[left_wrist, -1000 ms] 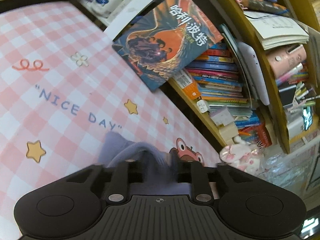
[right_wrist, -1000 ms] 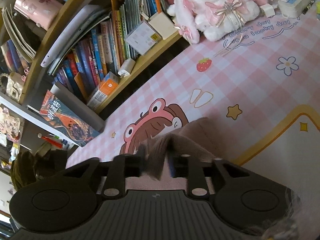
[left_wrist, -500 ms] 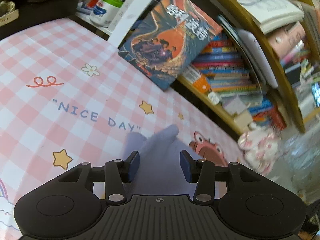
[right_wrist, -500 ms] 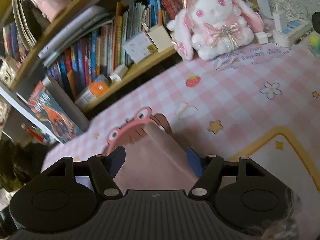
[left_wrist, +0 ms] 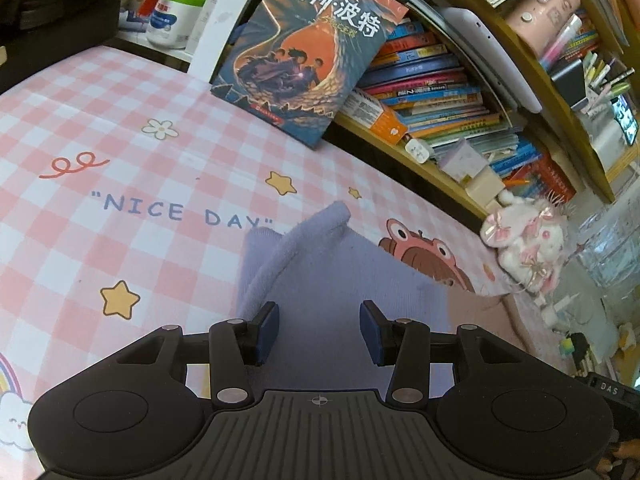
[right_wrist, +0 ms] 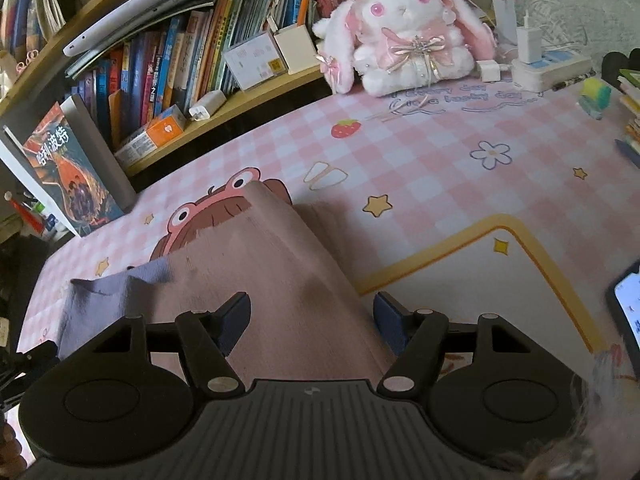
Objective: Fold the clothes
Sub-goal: 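Open both grippers and release the folded hem on the sweater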
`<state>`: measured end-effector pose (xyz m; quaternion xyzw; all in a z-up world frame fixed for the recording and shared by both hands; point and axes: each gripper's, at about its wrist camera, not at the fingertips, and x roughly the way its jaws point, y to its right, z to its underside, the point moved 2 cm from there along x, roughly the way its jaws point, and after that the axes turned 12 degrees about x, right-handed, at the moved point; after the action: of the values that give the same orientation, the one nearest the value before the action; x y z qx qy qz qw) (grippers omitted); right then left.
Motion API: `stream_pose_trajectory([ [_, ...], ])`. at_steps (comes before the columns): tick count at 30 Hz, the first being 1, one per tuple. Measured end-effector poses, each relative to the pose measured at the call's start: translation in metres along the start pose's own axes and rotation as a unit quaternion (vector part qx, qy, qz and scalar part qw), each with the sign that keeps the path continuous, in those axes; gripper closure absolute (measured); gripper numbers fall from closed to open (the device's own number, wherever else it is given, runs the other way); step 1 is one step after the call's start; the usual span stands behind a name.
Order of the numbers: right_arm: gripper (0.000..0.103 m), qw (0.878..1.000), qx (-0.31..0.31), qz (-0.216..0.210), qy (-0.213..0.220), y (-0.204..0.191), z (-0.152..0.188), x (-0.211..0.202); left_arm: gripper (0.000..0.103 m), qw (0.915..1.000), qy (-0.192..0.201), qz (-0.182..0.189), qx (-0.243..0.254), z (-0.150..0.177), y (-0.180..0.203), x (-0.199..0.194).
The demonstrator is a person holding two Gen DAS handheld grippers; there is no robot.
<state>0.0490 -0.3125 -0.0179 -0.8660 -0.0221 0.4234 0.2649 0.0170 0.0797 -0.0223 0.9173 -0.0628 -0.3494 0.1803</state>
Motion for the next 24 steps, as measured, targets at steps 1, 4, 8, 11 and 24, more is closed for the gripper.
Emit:
stream_pose_trajectory([
  [1, 0.037, 1.000, 0.001, 0.001, -0.001, 0.001, 0.001, -0.001, 0.059, 1.0000, 0.002, -0.001, 0.000, 0.000, 0.001, -0.002],
  [4, 0.037, 1.000, 0.002, 0.003, -0.003, 0.004, 0.000, -0.004, 0.059, 0.9999, 0.006, -0.011, -0.004, 0.003, 0.003, -0.006],
  [8, 0.037, 1.000, -0.009, 0.001, -0.006, 0.009, -0.004, -0.005, 0.059, 0.9994, 0.014, -0.029, -0.014, 0.010, 0.012, -0.013],
  [11, 0.037, 1.000, -0.023, -0.003, -0.015, 0.015, -0.009, -0.004, 0.059, 0.9986, 0.019, -0.044, -0.024, 0.017, 0.023, -0.018],
  [24, 0.037, 0.991, -0.103, -0.040, -0.076, 0.027, -0.028, 0.013, 0.059, 0.9927, 0.039, -0.101, -0.052, 0.045, 0.073, -0.033],
])
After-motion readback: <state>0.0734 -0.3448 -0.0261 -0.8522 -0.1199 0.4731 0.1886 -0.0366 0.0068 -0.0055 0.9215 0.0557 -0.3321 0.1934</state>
